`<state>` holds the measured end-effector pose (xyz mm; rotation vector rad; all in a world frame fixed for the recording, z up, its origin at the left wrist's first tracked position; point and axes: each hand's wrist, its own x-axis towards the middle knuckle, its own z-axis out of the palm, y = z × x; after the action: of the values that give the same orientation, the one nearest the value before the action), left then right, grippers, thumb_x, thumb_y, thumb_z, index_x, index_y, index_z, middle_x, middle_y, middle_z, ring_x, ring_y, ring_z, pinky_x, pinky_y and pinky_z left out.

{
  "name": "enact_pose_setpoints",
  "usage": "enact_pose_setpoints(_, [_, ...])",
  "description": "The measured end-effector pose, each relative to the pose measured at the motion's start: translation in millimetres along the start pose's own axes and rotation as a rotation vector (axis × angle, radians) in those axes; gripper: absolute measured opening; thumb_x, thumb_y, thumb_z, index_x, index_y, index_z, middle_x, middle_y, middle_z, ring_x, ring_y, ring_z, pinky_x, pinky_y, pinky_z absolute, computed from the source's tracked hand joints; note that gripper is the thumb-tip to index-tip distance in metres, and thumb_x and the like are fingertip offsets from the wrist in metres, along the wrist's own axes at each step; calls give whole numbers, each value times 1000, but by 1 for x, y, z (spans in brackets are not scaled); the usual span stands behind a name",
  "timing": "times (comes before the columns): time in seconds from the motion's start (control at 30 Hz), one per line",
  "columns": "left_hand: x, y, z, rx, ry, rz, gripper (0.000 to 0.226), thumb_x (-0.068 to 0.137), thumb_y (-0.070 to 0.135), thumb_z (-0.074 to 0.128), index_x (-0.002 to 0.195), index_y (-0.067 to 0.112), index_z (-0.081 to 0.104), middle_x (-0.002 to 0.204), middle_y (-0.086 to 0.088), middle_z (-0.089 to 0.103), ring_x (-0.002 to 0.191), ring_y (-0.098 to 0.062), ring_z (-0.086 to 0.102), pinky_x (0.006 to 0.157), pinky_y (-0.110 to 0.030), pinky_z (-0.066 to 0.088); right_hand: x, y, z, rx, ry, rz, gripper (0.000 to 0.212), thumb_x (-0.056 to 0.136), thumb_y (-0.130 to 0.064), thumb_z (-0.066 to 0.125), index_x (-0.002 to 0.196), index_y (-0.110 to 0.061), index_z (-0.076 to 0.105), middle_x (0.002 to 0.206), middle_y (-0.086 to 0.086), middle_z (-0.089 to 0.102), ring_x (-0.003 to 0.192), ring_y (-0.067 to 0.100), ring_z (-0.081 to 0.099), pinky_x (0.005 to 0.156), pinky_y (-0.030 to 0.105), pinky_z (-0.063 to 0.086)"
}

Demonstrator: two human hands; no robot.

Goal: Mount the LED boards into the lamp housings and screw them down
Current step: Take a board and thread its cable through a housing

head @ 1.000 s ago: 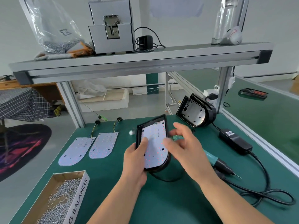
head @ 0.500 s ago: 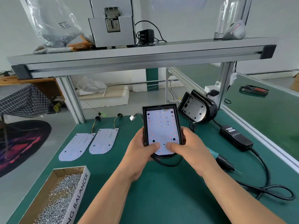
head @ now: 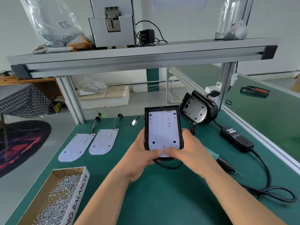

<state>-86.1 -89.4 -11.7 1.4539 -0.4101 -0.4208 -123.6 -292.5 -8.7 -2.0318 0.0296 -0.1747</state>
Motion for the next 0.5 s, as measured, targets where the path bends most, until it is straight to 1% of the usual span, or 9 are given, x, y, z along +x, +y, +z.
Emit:
enact_pose_setpoints(0.07, [2,-1,6,-4,37,15,72,90,-2,68,150,33,48,140,-2,71,129,-30,68,112,-61,51,2,1,2,29,55,20,58,70,-38,86,117,-36,53,105,-21,73,92,-9,68,80,28,54])
enact_pose_setpoints(0.13, [3,-3,10,-6,75,24,70,93,-8,65,149,32,50,139,-2,72,128,-30,70,109,-57,55,4,2,3,73,64,45,59,68,-34,89,117,-35,55,103,-20,76,90,-5,71,80,29,56])
enact_pose_setpoints(0.23, [4,-5,15,-10,79,28,65,99,-14,58,148,28,52,138,-4,73,127,-31,70,109,-58,55,4,2,-2,72,56,39,65,63,-41,85,121,-35,56,106,-20,76,93,-3,72,81,29,58])
enact_pose_setpoints(0.3, [3,-5,14,-31,52,21,63,100,-14,57,149,26,51,140,-5,71,129,-31,69,107,-54,57,3,3,-2,80,49,19,66,63,-43,84,123,-35,55,106,-22,76,95,-3,72,83,29,58])
enact_pose_setpoints(0.33, [3,-4,12,-53,37,20,62,101,-13,56,150,24,50,141,-6,71,130,-32,68,107,-53,57,3,4,-2,85,36,10,65,65,-45,84,122,-37,55,107,-25,75,96,-3,72,83,27,58])
enact_pose_setpoints(0.37, [2,-4,10,-91,26,22,59,103,-11,56,151,22,49,143,-8,70,130,-35,68,107,-54,57,3,4,-2,96,20,-1,62,67,-46,84,123,-38,56,108,-27,75,97,-2,73,81,24,59])
enact_pose_setpoints(0.43, [4,-3,9,-198,40,19,47,108,-1,56,150,18,51,143,-14,69,128,-41,68,107,-59,55,5,7,-2,159,25,-9,59,72,-44,85,125,-37,60,108,-25,77,99,2,74,74,20,58])
enact_pose_setpoints(0.47, [4,-2,9,-241,76,14,39,111,7,53,148,18,52,141,-15,69,124,-40,70,105,-59,56,6,7,-2,177,32,-14,61,74,-44,86,128,-37,59,111,-25,76,101,2,73,75,20,58])
enact_pose_setpoints(0.5, [4,0,10,-249,125,8,32,114,15,49,146,18,55,139,-15,71,120,-38,72,100,-57,59,7,8,-1,135,49,-33,69,76,-46,87,136,-39,55,118,-30,71,106,-4,69,81,18,54])
